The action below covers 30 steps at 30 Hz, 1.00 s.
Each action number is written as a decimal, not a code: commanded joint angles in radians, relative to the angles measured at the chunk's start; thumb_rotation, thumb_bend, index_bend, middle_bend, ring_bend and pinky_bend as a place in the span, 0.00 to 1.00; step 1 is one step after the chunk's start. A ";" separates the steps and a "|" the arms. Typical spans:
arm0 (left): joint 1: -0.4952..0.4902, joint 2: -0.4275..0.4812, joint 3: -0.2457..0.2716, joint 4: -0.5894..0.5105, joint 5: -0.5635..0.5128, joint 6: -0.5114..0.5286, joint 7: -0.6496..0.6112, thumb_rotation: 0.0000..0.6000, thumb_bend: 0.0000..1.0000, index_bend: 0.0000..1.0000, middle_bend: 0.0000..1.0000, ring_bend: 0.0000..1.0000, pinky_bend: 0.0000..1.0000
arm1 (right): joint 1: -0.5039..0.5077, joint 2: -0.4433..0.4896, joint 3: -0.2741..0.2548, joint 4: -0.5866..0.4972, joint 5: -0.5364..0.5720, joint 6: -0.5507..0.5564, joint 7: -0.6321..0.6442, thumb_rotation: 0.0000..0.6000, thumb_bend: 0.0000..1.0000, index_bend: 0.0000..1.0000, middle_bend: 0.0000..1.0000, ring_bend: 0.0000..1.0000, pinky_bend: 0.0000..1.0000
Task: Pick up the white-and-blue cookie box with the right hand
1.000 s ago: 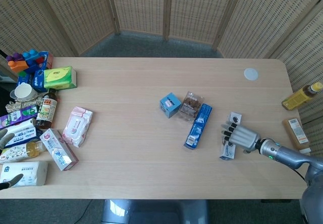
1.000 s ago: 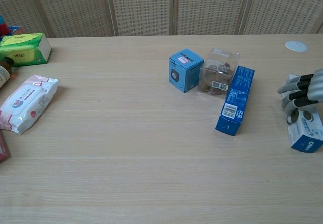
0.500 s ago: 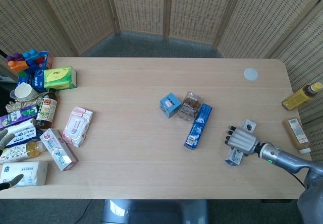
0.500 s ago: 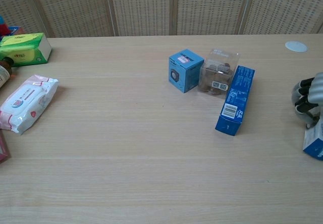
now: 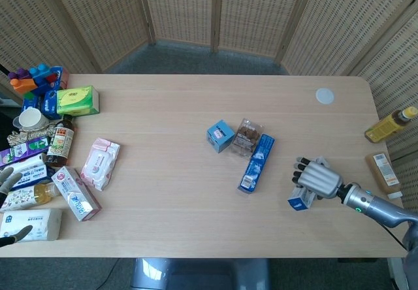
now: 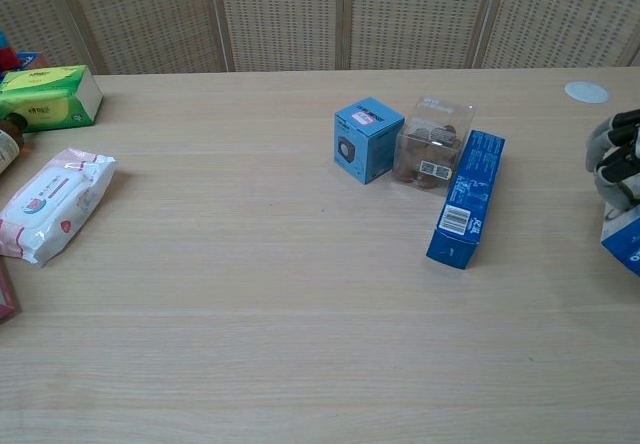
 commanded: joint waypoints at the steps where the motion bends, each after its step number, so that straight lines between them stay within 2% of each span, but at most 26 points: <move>1: 0.001 0.002 0.003 0.001 0.008 0.003 -0.008 1.00 0.00 0.10 0.00 0.00 0.00 | 0.012 0.062 0.018 -0.094 0.006 0.038 -0.049 1.00 0.07 0.52 0.60 0.30 0.25; 17: 0.016 0.026 0.014 0.009 0.058 0.042 -0.063 1.00 0.00 0.10 0.00 0.00 0.00 | 0.097 0.368 0.098 -0.647 -0.026 0.048 -0.326 1.00 0.07 0.53 0.61 0.30 0.25; 23: 0.019 0.030 0.017 0.011 0.068 0.050 -0.072 1.00 0.00 0.10 0.00 0.00 0.00 | 0.127 0.456 0.152 -0.804 -0.034 0.034 -0.397 1.00 0.07 0.53 0.61 0.30 0.25; 30: 0.019 0.028 0.018 0.012 0.071 0.047 -0.068 1.00 0.00 0.10 0.00 0.00 0.00 | 0.154 0.523 0.235 -0.918 -0.017 0.032 -0.431 1.00 0.06 0.53 0.61 0.30 0.25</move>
